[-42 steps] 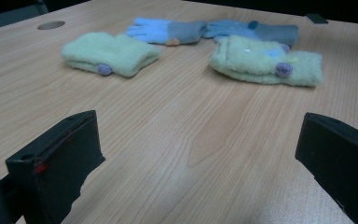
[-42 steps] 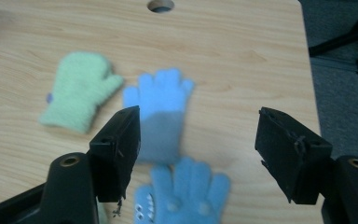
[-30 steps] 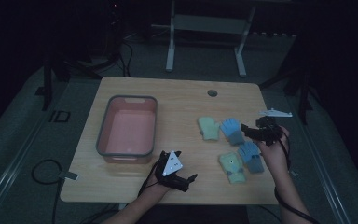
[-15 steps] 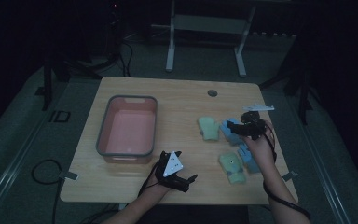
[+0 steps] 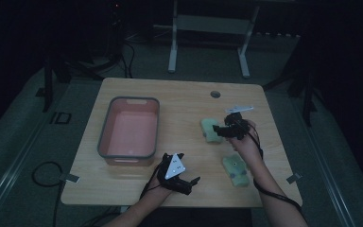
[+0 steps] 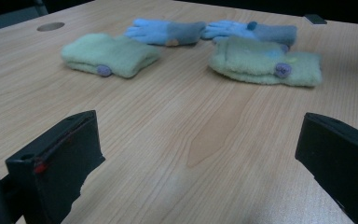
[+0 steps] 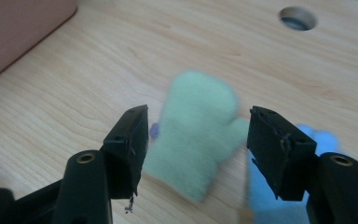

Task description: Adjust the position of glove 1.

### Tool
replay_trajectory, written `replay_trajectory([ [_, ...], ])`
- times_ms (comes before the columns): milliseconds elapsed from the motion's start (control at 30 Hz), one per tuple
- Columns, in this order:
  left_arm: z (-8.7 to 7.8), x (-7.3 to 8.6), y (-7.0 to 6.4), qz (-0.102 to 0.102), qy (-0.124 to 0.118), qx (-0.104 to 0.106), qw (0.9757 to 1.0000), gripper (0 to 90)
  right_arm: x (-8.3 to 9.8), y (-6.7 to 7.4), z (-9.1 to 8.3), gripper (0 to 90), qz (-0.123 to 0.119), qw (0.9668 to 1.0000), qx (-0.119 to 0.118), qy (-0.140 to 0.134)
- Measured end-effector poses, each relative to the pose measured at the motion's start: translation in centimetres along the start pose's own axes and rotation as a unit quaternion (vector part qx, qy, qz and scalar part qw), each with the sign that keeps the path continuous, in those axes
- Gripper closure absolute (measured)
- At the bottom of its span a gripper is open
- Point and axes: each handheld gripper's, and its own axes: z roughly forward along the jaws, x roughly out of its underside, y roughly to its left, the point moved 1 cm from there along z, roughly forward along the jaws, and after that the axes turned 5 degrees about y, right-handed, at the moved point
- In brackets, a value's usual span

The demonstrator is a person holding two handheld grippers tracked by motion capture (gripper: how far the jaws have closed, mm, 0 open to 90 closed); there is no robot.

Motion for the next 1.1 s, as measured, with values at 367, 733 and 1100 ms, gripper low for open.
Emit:
replay_trajectory([
  [367, -0.1, 0.0, 0.0, 0.004, -0.002, 0.005, 1.0000, 0.5, -0.4, -0.2, 4.1, 44.4, 0.002, 0.9991, -0.007, 0.042],
  [733, -0.1, 0.0, 0.0, 0.005, -0.002, 0.005, 1.0000, 0.5, -0.5, -1.0, 7.2, 53.7, 0.010, 0.9964, -0.004, 0.084],
  [1100, 0.0, 0.0, 0.0, 0.004, -0.001, 0.004, 1.0000, 0.5, -0.7, 0.0, 7.6, 83.7, 0.000, 0.9955, 0.019, 0.093],
])
